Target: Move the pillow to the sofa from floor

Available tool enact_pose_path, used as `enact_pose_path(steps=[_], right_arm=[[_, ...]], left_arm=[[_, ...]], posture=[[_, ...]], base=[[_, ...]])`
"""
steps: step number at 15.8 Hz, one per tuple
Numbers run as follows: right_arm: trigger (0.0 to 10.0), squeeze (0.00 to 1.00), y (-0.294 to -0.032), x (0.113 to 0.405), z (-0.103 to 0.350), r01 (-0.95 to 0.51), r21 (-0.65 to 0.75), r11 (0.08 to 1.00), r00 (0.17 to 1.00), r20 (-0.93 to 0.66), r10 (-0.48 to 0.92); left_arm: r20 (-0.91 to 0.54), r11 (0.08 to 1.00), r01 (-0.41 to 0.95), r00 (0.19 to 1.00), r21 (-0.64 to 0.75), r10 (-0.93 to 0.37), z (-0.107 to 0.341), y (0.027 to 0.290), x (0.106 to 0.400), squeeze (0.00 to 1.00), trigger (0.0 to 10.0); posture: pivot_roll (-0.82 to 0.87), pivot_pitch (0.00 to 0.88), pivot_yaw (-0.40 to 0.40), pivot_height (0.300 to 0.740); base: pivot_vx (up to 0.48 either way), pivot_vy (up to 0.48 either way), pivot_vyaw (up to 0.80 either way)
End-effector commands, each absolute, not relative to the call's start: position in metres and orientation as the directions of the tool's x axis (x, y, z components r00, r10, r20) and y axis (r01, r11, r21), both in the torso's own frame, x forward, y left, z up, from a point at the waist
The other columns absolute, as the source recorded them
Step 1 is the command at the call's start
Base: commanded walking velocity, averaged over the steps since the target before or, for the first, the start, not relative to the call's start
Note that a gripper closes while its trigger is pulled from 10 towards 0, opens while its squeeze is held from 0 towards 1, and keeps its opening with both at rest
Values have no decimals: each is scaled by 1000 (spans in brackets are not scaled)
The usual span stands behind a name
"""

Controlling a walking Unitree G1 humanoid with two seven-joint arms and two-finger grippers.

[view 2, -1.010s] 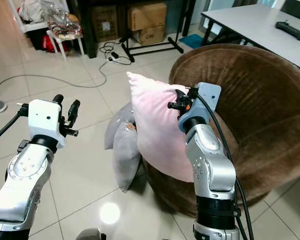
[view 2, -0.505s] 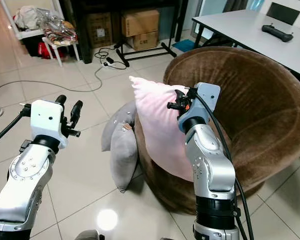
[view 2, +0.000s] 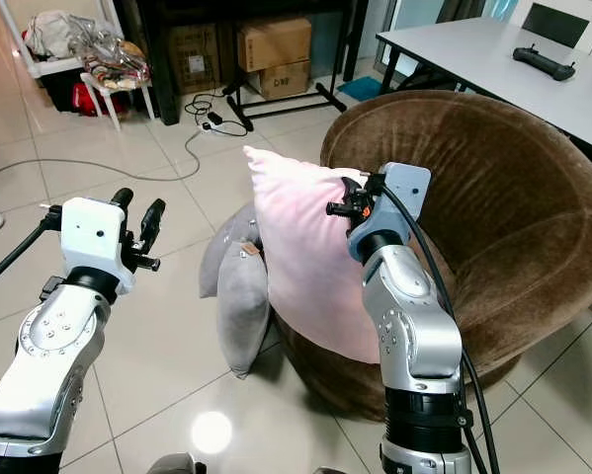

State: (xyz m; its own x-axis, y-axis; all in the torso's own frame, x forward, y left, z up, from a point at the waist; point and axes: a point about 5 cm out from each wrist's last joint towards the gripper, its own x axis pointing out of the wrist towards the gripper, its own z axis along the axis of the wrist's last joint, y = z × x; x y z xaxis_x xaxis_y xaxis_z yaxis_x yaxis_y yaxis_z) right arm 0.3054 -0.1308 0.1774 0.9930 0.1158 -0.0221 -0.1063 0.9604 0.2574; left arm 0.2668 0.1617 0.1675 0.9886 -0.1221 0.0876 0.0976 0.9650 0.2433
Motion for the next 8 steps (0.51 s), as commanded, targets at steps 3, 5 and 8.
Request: enact_pose_path(steps=[3,5,8], right_arm=[[10000,0,-129,308,191,-128,247,961,992,46,120],[10000,0,-128,308,191,-133,247,960,991,49,124],[10000,0,-126,308,192,-142,255,956,990,54,133]], left_arm=[[99,966,112,985,232,-138,170,161,267,0,10000],[103,966,117,984,229,-143,171,161,268,0,10000],[104,966,123,983,228,-150,171,160,268,0,10000]], posture=[[81,0,-39,740],[82,0,-38,740],[81,0,-38,740]], base=[[0,0,0],[126,0,0],[260,0,-452]])
